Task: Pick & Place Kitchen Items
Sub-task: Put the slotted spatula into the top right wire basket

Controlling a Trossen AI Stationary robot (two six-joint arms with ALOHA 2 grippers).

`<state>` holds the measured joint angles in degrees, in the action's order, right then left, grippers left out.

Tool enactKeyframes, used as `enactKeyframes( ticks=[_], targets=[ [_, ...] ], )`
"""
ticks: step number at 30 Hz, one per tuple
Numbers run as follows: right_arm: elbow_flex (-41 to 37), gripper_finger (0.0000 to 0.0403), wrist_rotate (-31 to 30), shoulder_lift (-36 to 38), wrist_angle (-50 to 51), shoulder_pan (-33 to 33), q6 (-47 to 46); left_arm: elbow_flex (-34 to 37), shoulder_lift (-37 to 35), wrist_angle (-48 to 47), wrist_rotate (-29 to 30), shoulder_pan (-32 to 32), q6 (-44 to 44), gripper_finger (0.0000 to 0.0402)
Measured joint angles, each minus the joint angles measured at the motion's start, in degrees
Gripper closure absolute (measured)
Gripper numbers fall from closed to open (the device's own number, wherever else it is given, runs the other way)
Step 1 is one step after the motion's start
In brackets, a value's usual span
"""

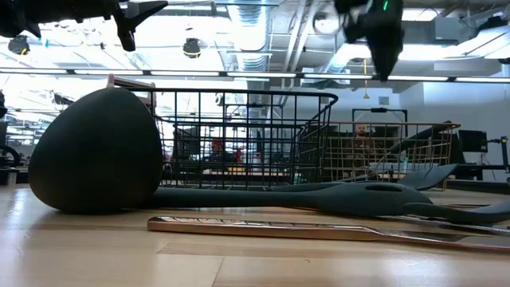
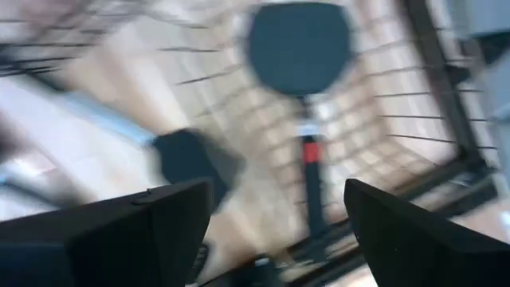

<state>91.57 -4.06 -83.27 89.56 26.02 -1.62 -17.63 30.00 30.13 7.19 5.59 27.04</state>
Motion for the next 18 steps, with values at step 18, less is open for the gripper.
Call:
enactKeyframes(
  ticks=[18],
  targets=[
    [-30.65, 0.0121, 2.99, 13.15, -13.08, -49.95, -18.36, 0.00, 0.02, -0.05, 0.00, -0.01, 0.20, 0.0226]
  ],
)
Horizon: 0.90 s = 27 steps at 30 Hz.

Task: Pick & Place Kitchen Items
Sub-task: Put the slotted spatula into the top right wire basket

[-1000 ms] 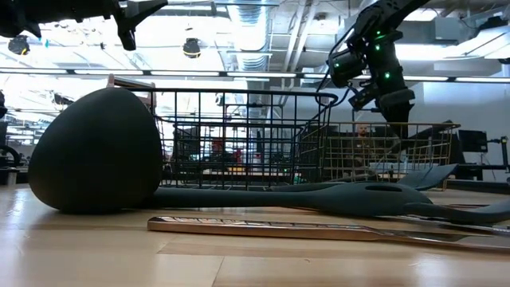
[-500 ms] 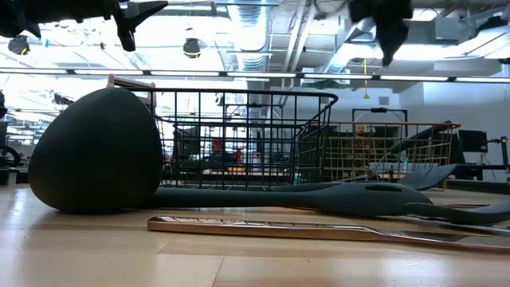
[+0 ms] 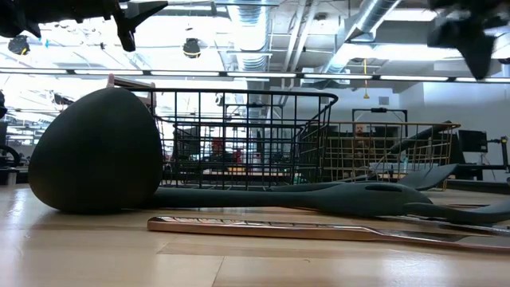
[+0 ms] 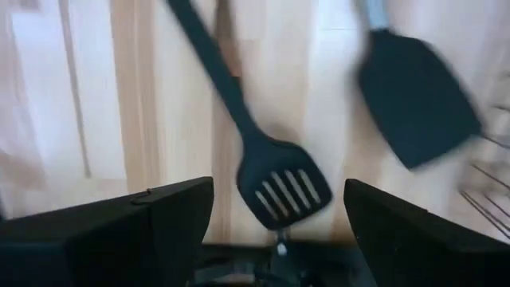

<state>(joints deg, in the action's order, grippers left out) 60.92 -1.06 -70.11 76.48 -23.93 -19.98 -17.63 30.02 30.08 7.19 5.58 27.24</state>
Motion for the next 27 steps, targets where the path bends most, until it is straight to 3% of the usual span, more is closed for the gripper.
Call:
enactKeyframes(
  ticks=[4, 9, 23, 27],
  targets=[
    [-7.72, 0.0121, -0.26, -1.36, -10.71, -3.87, 3.04, 0.00, -0.02, -0.02, -0.01, 0.00, -0.02, 0.0226],
    [-13.10, 0.0121, -0.27, -5.89, -19.34, -3.98, 8.42, 0.00, -0.02, -0.04, 0.01, 0.01, -0.24, 0.0226],
    [-17.35, 0.0123, 3.48, -20.34, -24.82, -3.42, 7.86, 0.00, -0.01, -0.05, 0.00, 0.00, -0.31, 0.0226],
    [-17.19, 0.0156, 3.80, -22.25, -25.44, -3.27, 7.43, 0.00, 0.00, -0.05, 0.01, 0.00, -0.35, 0.0226]
  ],
)
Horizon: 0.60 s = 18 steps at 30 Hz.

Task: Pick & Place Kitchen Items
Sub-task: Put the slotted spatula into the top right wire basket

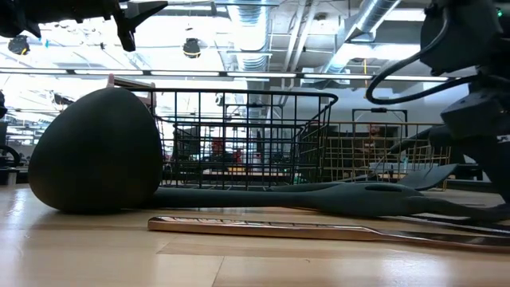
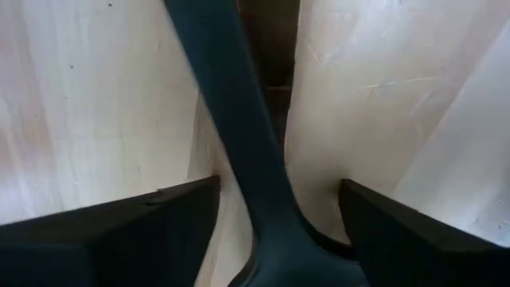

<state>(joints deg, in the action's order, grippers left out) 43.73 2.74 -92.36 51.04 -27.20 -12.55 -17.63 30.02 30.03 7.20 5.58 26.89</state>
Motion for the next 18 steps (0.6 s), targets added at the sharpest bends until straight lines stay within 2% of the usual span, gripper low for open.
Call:
enactKeyframes(
  ticks=[3, 8, 9, 18],
  targets=[
    [0.19, 0.0213, 0.44, -0.48, 0.16, 0.00, -0.94, 0.00, 0.00, 0.01, 0.00, 0.00, -0.04, 0.0226],
    [0.19, 0.0331, 2.47, 0.09, -0.55, 0.01, -3.09, 0.00, 0.00, -0.01, -0.02, 0.00, 0.04, 0.0226],
    [0.17, 0.0342, 2.87, 0.43, -0.77, 0.02, -3.72, 0.00, -0.02, -0.01, -0.01, 0.00, 0.07, 0.0226],
    [1.86, 0.0339, 5.54, 7.13, 0.78, -0.14, -10.79, 0.00, -0.01, 0.01, 0.00, 0.02, 0.11, 0.0226]
  ],
)
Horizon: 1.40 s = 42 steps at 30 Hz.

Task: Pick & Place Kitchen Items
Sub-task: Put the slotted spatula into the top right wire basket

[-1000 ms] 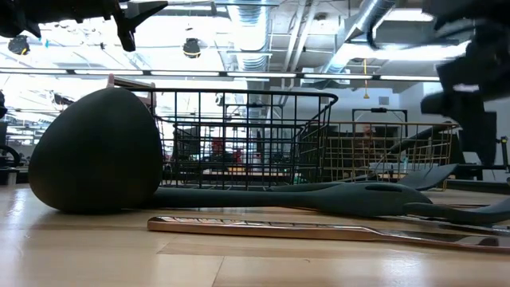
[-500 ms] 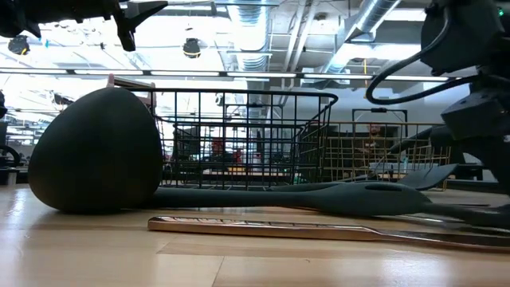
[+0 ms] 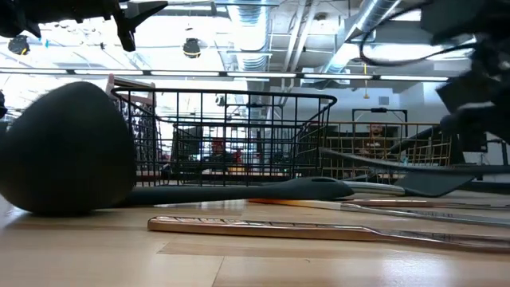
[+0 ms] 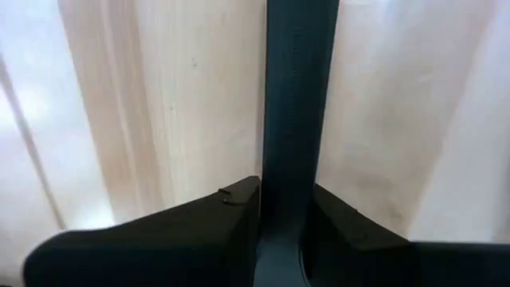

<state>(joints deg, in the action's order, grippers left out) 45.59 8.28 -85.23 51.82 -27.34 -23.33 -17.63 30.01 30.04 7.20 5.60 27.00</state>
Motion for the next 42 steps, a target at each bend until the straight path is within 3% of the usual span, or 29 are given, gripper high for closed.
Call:
enactKeyframes(
  ticks=[5, 12, 21, 30, 32, 38, 42],
  targets=[
    [3.21, 0.0339, 3.90, 5.28, 0.65, -0.13, -1.33, 0.00, -0.01, 0.00, -0.02, -0.01, 0.02, 0.0226],
    [12.14, 0.0338, 3.93, 13.53, -4.00, 0.97, -6.90, 0.00, 0.00, 0.00, -0.01, -0.01, 0.02, 0.0226],
    [19.19, 0.0337, -5.22, 24.49, -21.83, 6.31, -10.09, 0.00, 0.01, 0.02, -0.02, 0.01, 0.04, 0.0226],
    [19.53, 0.0336, -5.46, 30.36, -40.62, 10.21, -2.72, 0.01, -0.01, 0.02, -0.02, -0.02, 0.04, 0.0226],
    [19.53, 0.0336, -4.20, 30.32, -44.50, 10.26, -1.71, 0.00, 0.01, 0.02, -0.02, -0.02, 0.04, 0.0226],
    [19.55, 0.0336, 6.92, 29.80, -61.26, 10.19, -0.78, 0.00, 0.01, 0.02, -0.02, -0.01, 0.04, 0.0226],
    [19.53, 0.0336, 8.02, 29.77, -67.62, 10.22, -0.20, 0.00, -0.01, 0.02, -0.02, -0.02, 0.04, 0.0226]
  ],
)
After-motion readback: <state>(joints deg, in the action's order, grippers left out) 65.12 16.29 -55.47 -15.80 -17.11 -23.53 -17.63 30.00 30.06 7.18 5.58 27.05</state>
